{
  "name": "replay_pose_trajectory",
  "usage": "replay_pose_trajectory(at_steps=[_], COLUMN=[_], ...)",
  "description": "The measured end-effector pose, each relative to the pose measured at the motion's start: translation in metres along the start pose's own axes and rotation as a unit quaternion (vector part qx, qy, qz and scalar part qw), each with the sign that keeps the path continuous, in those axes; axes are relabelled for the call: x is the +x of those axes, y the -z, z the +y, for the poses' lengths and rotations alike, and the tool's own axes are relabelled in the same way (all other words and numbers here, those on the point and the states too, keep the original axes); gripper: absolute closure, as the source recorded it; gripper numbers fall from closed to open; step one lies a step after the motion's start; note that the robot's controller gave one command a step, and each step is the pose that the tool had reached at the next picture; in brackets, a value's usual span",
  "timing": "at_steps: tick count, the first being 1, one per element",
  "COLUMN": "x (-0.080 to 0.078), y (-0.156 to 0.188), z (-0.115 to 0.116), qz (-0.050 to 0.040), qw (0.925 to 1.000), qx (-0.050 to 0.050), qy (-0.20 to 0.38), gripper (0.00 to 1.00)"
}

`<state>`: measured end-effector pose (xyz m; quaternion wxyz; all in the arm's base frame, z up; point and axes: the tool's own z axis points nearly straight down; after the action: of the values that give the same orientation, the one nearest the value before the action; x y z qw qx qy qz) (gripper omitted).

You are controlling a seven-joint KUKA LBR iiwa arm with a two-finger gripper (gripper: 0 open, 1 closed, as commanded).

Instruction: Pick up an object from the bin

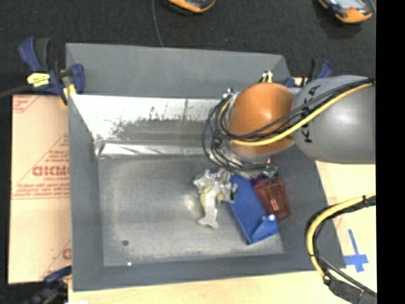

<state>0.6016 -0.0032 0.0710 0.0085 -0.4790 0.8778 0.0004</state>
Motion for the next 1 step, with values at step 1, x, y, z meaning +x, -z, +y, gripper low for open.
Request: replay_pose_trajectory(at_steps=[1], x=[0.001], y=[0.0368], z=[0.0016], qz=[0.0016], qw=[1.0], qx=[-0.003], qy=[0.0], gripper=[1.0])
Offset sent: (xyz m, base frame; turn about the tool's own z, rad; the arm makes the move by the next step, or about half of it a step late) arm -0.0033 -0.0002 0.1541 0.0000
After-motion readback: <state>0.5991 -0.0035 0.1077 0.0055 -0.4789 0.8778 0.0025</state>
